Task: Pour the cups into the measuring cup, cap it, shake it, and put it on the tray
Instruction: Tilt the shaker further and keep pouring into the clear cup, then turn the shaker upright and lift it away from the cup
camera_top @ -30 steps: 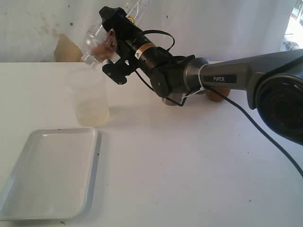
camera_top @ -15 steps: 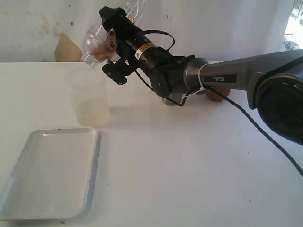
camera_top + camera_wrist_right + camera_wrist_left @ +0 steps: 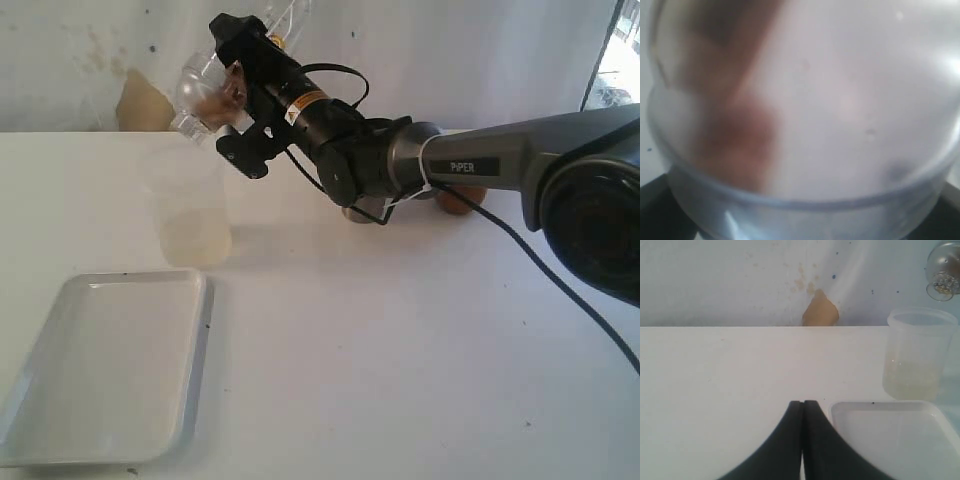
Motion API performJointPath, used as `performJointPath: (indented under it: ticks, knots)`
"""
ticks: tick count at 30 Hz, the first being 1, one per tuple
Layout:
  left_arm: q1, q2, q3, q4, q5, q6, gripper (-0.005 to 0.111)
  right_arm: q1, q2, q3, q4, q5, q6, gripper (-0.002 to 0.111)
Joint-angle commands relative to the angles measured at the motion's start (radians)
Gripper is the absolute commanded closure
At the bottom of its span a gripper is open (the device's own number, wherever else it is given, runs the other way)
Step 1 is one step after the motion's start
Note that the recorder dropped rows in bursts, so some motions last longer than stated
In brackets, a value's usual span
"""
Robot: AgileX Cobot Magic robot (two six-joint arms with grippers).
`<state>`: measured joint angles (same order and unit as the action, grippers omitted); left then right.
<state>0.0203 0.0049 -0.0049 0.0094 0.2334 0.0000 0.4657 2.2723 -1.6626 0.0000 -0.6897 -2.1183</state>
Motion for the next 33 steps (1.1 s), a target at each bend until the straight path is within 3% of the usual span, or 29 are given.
performJointPath:
  ticks: [1,33]
  knots:
    - [-0.005,-0.005,0.005,0.0,0.0,0.0,0.107,-0.008,-0.015,0.0,0.009,-0.052,-0.017,0.108]
    - [-0.005,-0.005,0.005,0.0,0.0,0.0,0.107,-0.008,-0.015,0.0,0.043,-0.052,0.036,0.108]
